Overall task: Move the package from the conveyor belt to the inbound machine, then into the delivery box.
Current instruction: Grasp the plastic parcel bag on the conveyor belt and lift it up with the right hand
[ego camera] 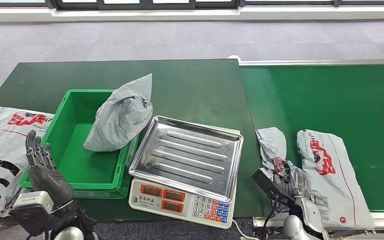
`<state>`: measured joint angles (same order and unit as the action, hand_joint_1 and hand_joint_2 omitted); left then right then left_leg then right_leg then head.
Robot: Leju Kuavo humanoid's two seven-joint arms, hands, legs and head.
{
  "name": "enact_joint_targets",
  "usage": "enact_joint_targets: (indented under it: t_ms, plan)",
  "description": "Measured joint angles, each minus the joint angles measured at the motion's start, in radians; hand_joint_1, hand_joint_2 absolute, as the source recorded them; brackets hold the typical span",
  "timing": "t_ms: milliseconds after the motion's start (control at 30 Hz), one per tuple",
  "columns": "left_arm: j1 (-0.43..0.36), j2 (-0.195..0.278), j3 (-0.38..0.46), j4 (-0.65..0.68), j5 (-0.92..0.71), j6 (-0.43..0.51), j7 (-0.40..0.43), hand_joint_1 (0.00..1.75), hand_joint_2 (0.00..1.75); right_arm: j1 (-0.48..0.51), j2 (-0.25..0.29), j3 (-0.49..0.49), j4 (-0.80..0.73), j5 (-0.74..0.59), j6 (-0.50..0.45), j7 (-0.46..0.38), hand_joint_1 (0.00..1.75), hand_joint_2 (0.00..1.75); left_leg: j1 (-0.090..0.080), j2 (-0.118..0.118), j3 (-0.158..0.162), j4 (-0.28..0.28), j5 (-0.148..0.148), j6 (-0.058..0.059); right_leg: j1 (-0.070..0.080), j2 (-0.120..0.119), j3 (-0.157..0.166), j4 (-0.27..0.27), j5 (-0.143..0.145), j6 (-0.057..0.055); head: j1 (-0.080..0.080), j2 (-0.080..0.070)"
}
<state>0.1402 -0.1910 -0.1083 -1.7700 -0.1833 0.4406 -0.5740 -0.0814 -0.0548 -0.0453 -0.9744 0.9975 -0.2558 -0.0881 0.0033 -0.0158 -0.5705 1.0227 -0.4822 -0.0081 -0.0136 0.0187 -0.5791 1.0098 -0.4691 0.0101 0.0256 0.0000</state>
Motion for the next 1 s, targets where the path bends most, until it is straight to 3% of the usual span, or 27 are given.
enact_joint_targets:
  t_ms: [567, 733, 1000]
  plan:
    - [0.004, -0.005, 0.0, -0.002, 0.0, 0.001, -0.009, 0.0, 0.0, 0.05, 0.05, -0.07, -0.15, -0.001, -0.038, -0.049, 1.75, 1.75, 0.0, -0.001, -0.002, 0.0, 0.0, 0.0, -0.001, -0.001, -0.002, 0.0, 0.0, 0.0, 0.0, 0.0]
    - [0.018, -0.006, 0.0, -0.015, 0.0, 0.015, -0.015, 0.0, 0.0, 0.072, 0.054, -0.104, -0.234, -0.083, -0.174, -0.116, 1.75, 1.75, -0.001, -0.002, -0.003, 0.0, 0.0, 0.0, -0.001, -0.002, -0.002, 0.0, 0.0, 0.0, 0.0, 0.0]
    - [0.043, -0.007, 0.001, -0.029, 0.005, 0.04, -0.04, 0.0, 0.0, 0.083, 0.064, -0.216, -0.57, -0.215, -0.341, -0.292, 1.75, 1.75, -0.001, -0.002, -0.004, 0.0, 0.0, 0.0, -0.001, -0.002, -0.002, 0.0, -0.001, 0.001, 0.0, 0.0]
